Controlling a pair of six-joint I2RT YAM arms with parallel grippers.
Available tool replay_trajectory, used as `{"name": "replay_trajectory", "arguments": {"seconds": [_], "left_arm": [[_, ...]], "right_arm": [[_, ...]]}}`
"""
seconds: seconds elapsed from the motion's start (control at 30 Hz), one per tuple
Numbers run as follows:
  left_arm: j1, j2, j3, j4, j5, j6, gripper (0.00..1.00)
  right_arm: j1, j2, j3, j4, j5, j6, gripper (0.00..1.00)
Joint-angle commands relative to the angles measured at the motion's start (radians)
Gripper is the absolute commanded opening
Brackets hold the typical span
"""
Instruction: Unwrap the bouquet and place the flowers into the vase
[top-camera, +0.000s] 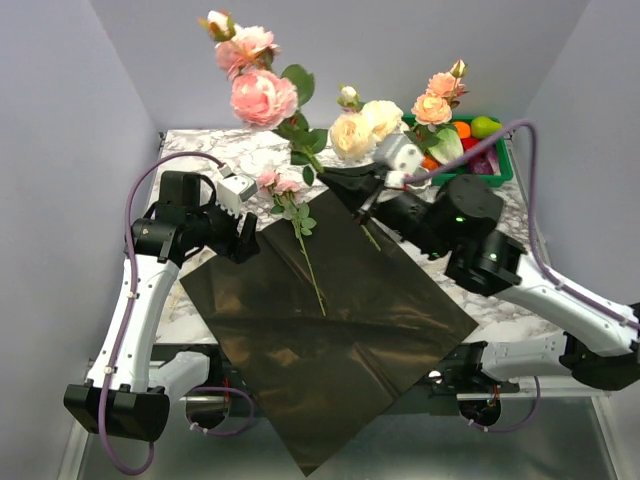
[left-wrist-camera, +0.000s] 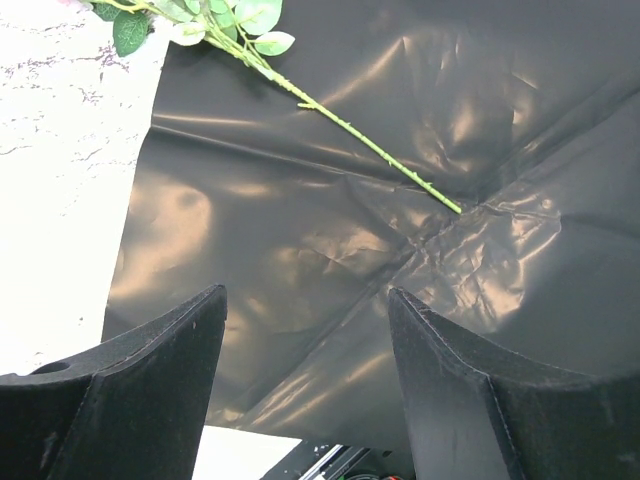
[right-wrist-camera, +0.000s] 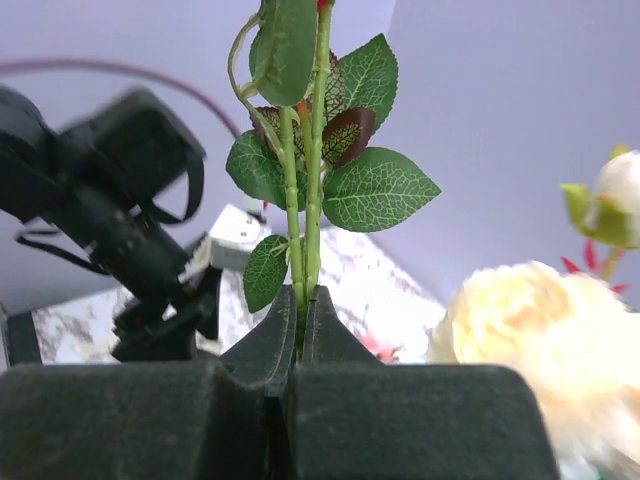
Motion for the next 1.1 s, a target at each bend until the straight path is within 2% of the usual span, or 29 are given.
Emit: {"name": "replay_trajectory", "arguments": {"seconds": [0.0, 0.17, 0.2, 0.27, 0.3, 0.33, 0.37, 0.47, 0.63, 0.83, 1.07], "left_arm": [[0.008, -0.001, 0.022, -0.002, 0.027, -0.004, 0.75], [0.008, 0.013, 0.029, 0.004, 0.034, -0.005, 0.75], [0.009, 0.016, 0.032, 0.004, 0.035, -0.004, 0.75], [0.008, 0.023, 0.038, 0.008, 0.038, -0.008, 0.75], [0.008, 0.025, 0.040, 0.011, 0.040, -0.010, 0.75], [0.008, 0.026, 0.040, 0.015, 0.041, -0.013, 0.75], [0.008, 0.033, 0.042, 0.017, 0.044, -0.015, 0.75], [0.008, 0.045, 0.045, 0.021, 0.052, -0.024, 0.75], [0.008, 0.060, 0.045, 0.031, 0.055, -0.039, 0.75], [0.008, 0.063, 0.051, 0.026, 0.041, -0.028, 0.75], [0.008, 0.056, 0.052, 0.021, 0.037, -0.021, 0.75]], "right_arm": [[0.013, -0.128, 0.057, -0.034, 0.033, -0.065, 0.01], [0.011, -0.268, 0.017, 0.012, 0.096, -0.115, 0.01], [0.013, -0.312, 0.000, 0.046, 0.153, -0.129, 0.01], [0.011, -0.360, -0.108, 0.223, 0.246, -0.193, 0.01], [0.011, -0.398, -0.159, 0.306, 0.341, -0.224, 0.01], [0.005, -0.408, -0.202, 0.393, 0.377, -0.306, 0.01], [-0.008, -0.408, -0.271, 0.555, 0.404, -0.344, 0.01], [-0.106, -0.386, -0.354, 0.786, 0.406, -0.367, 0.01], [-0.335, -0.288, -0.357, 0.808, 0.314, -0.122, 0.01], [-0.459, -0.150, -0.334, 0.900, 0.262, -0.054, 0.01], [-0.541, -0.055, -0.357, 0.983, 0.254, -0.033, 0.01]]}}
